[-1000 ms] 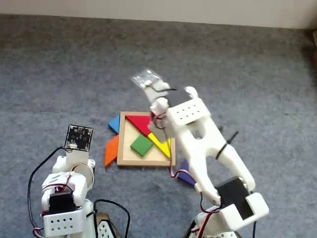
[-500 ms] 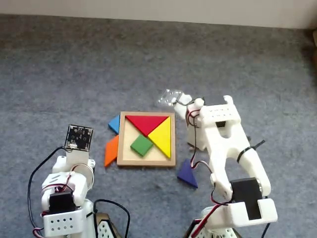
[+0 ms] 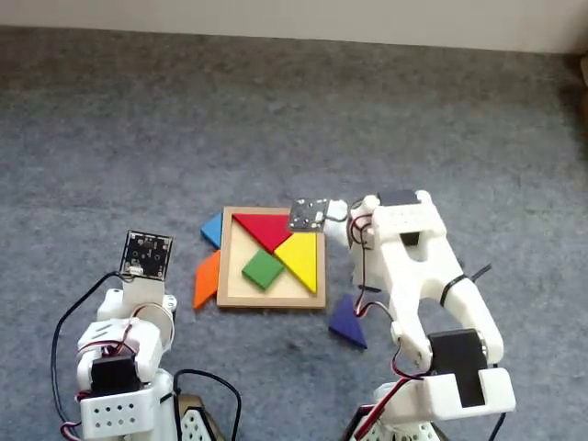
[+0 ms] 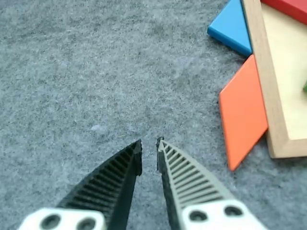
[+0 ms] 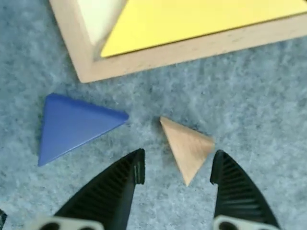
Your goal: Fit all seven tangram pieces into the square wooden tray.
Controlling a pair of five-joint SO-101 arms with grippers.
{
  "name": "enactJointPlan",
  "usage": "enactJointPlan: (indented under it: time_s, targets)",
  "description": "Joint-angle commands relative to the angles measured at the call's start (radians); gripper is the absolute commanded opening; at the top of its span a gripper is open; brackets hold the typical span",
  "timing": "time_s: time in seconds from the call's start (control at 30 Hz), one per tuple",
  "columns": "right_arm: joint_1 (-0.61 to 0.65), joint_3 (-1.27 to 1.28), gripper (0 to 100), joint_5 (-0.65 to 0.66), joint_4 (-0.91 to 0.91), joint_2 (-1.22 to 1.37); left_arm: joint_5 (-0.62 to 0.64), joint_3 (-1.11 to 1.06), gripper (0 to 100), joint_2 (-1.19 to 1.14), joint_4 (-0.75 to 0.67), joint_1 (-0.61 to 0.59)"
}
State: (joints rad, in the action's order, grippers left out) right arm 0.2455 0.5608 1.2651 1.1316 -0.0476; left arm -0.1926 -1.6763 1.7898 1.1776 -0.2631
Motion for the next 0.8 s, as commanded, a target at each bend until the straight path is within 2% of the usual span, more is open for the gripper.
enactJointPlan:
  time_s: [0.0, 0.27, 0.5, 0.77]
  targets:
    - [0.008, 0.022, 22.4, 0.012, -0.093, -0.045, 0.000, -0.019, 7, 0.036, -0.012, -0.010]
    - [0.010, 0.033, 22.4, 0.018, -0.147, -0.039, 0.000, -0.019, 7, 0.036, -0.012, -0.010]
    - [-0.008, 0.021, 22.4, 0.018, -0.145, 0.142, 0.000, -0.019, 7, 0.036, -0.011, -0.010]
    - [-0.021, -0.024, 21.7, 0.015, -0.145, 0.157, 0.000, -0.019, 7, 0.036, -0.011, -0.010]
